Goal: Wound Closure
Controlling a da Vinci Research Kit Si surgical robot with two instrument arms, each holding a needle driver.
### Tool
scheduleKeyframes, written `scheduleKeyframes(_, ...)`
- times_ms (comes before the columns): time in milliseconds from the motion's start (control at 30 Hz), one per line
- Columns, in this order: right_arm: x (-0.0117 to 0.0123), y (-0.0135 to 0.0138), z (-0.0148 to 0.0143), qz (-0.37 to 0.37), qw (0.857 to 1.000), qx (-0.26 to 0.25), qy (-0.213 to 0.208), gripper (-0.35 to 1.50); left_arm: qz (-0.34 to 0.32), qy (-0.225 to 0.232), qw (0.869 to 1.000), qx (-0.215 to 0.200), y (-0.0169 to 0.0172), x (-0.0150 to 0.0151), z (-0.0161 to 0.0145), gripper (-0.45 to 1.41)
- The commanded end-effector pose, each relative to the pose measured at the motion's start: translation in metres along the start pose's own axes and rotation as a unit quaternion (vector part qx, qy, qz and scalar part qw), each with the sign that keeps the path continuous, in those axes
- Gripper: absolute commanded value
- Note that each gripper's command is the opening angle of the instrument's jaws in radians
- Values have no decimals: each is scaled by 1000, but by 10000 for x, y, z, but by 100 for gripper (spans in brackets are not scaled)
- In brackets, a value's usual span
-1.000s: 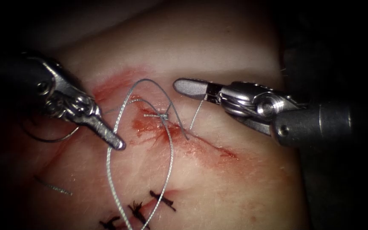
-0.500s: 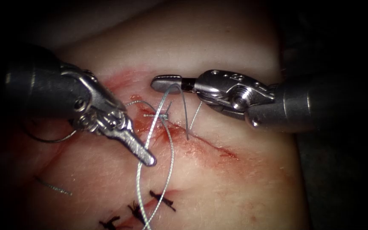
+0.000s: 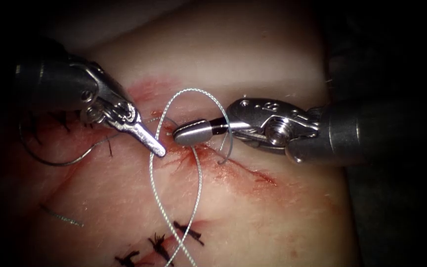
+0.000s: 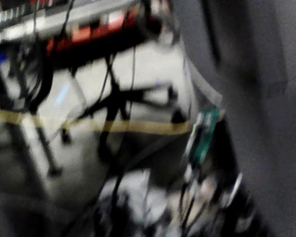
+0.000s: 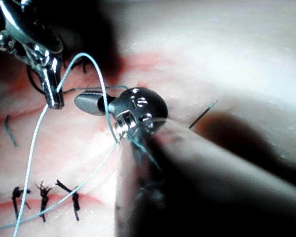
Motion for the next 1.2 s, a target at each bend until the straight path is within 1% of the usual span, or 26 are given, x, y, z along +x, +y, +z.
scheduleKeyframes(33, 2, 2, 9, 11, 1000, 8, 17, -35, 1, -2, 1000, 16, -11, 3, 4, -45)
scheduleKeyframes(67, 2, 3, 9, 18, 999, 17, 29, -35, 3, -4, 1000, 29, -17, 3, 3, -45)
scheduleKeyframes(100, 3, 3, 9, 40, 997, 34, 52, -35, 4, -5, 999, 47, -30, 1, 2, -45)
scheduleKeyframes(133, 3, 3, 9, 40, 997, 34, 52, -35, 4, -5, 999, 47, -30, 1, 2, -45)
scheduleKeyframes(233, 4, 4, 7, 64, 994, 52, 76, -35, -6, -2, 999, 52, -44, -2, 5, -45)
scheduleKeyframes(333, 5, 5, 6, 85, 989, 55, 109, -35, -16, 5, 998, 57, -51, -3, 13, -45)
scheduleKeyframes(367, 6, 5, 6, 93, 987, 45, 125, -35, -19, 4, 998, 58, -52, -3, 17, -45)
scheduleKeyframes(433, 6, 4, 6, 97, 984, 11, 150, -35, -25, 4, 998, 57, -55, -4, 27, -45)
scheduleKeyframes(500, 6, 3, 7, 97, 981, -23, 166, -35, -28, 6, 998, 51, -55, -4, 36, -45)
scheduleKeyframes(533, 6, 3, 8, 99, 979, -44, 175, -35, -30, 8, 998, 49, -52, -3, 46, -45)
scheduleKeyframes(567, 6, 3, 8, 99, 979, -44, 175, -35, -30, 8, 998, 49, -52, -3, 46, -45)
scheduleKeyframes(667, 7, 3, 10, 85, 974, -93, 190, -35, -32, 13, 998, 48, -46, 1, 60, -45)
scheduleKeyframes(767, 7, 2, 12, 73, 953, -198, 216, -35, -35, 18, 998, 45, -41, 5, 72, -45)
scheduleKeyframes(800, 7, 0, 13, 57, 940, -256, 219, -35, -36, 16, 998, 44, -39, 6, 74, -45)
scheduleKeyframes(833, 7, -2, 14, 47, 929, -298, 213, -35, -36, 15, 998, 44, -37, 6, 76, -45)
scheduleKeyframes(900, 8, -6, 14, 41, 917, -353, 184, -35, -37, 15, 998, 43, -32, 5, 80, -45)
scheduleKeyframes(1000, 9, -6, 14, 17, 910, -386, 150, -35, -43, 14, 998, 40, -24, 4, 81, -45)
scheduleKeyframes(1033, 11, -5, 13, 5, 905, -403, 139, -35, -41, 13, 998, 39, -19, 4, 79, -45)
scheduleKeyframes(1067, 11, -5, 13, 5, 905, -403, 139, -35, -41, 13, 998, 39, -19, 4, 79, -45)
scheduleKeyframes(1133, 12, -3, 10, 0, 897, -422, 129, -35, -39, 11, 998, 37, -17, 4, 77, -45)
scheduleKeyframes(1167, 12, -1, 8, -13, 895, -430, 116, -35, -39, 11, 999, 35, -15, 3, 75, -45)
scheduleKeyframes(1200, 12, 2, 5, -41, 892, -442, 82, -35, -34, 7, 998, 42, -12, 2, 73, -45)
